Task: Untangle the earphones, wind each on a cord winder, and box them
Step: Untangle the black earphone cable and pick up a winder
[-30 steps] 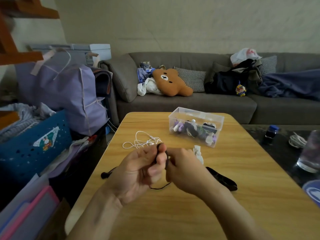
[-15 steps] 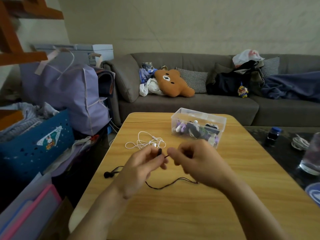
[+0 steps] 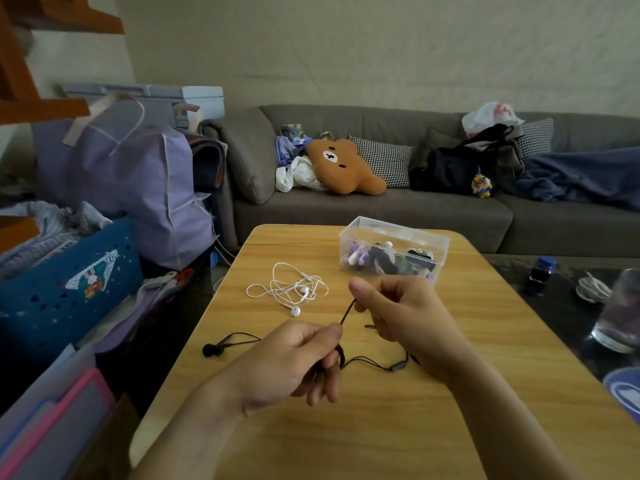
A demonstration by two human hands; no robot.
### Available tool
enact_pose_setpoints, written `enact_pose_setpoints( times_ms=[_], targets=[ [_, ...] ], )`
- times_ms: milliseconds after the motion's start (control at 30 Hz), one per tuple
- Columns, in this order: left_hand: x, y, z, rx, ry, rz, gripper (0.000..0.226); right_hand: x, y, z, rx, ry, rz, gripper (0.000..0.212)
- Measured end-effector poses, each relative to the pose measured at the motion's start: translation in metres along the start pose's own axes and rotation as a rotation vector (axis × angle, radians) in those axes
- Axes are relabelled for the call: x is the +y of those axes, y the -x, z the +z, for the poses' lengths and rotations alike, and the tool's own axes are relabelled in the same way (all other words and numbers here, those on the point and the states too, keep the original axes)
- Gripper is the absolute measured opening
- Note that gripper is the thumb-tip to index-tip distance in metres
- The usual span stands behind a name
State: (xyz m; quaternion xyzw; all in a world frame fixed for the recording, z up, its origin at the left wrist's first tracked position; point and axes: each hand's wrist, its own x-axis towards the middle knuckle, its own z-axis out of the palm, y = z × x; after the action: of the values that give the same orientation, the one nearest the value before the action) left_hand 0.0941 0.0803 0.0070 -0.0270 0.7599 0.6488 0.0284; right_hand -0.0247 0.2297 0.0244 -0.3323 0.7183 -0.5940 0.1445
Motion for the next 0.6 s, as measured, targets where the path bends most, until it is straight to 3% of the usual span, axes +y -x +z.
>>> enact_pose_setpoints(
  times_ms=[100, 200, 300, 367, 467, 533, 600],
  targets=[
    [0.001, 0.0, -0.002, 0.01, 0.01, 0.028, 0.04, 0.001, -0.002, 0.0, -0.003, -0.095, 0.027, 0.041],
    [0.006, 0.002, -0.004, 0.095, 0.103, 0.004, 0.045, 0.002, 0.0, -0.002, -0.064, -0.029, 0.085, 0.042],
    [0.01, 0.0, -0.006, 0.329, 0.461, -0.029, 0.048, 0.0, 0.003, -0.001, -0.201, 0.11, 0.12, 0.041],
    [0.009, -0.001, -0.011, 0.448, 0.752, 0.073, 0.041, -0.002, 0.005, 0.003, -0.262, 0.185, 0.095, 0.04],
    [0.007, -0.004, -0.018, 0.426, 0.928, 0.235, 0.024, -0.003, 0.007, 0.014, -0.306, 0.301, 0.036, 0.035],
    [0.005, -0.006, -0.02, 0.447, 0.787, 0.25, 0.03, -0.005, 0.01, 0.021, -0.361, 0.421, 0.0, 0.032],
    [-0.001, -0.008, -0.019, 0.559, 0.371, 0.223, 0.027, -0.009, 0.015, 0.028, -0.404, 0.467, -0.033, 0.027]
  ],
)
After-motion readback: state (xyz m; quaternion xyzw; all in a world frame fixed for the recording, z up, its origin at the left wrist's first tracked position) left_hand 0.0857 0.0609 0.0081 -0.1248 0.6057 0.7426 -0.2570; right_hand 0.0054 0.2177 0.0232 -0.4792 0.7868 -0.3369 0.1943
